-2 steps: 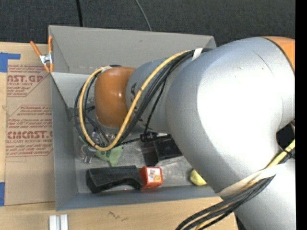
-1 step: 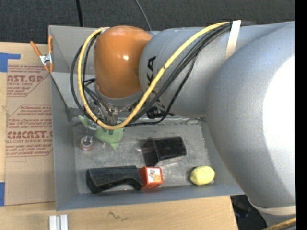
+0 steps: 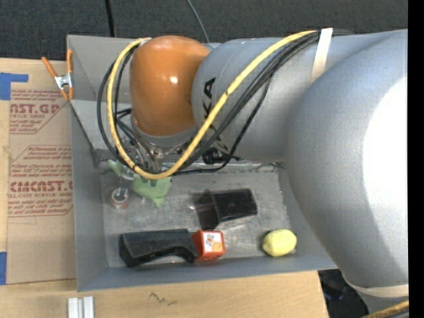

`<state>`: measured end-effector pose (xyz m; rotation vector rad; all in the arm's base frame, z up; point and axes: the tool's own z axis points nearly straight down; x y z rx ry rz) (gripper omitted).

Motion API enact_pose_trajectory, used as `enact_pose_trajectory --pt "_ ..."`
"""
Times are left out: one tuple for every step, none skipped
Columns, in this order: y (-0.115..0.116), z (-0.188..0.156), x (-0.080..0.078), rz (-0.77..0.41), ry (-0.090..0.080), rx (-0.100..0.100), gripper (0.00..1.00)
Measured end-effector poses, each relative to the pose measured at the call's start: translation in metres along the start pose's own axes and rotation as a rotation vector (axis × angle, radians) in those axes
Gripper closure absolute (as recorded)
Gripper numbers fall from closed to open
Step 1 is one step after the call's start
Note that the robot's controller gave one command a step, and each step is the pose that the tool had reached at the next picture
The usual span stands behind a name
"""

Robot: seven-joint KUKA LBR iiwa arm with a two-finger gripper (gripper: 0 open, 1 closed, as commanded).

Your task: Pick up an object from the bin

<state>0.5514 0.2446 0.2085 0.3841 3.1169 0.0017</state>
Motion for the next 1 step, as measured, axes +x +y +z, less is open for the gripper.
enact_pose_trajectory --pt "-0.0032 0.0084 -0.0126 -0.016 -0.001 0.0 1.0"
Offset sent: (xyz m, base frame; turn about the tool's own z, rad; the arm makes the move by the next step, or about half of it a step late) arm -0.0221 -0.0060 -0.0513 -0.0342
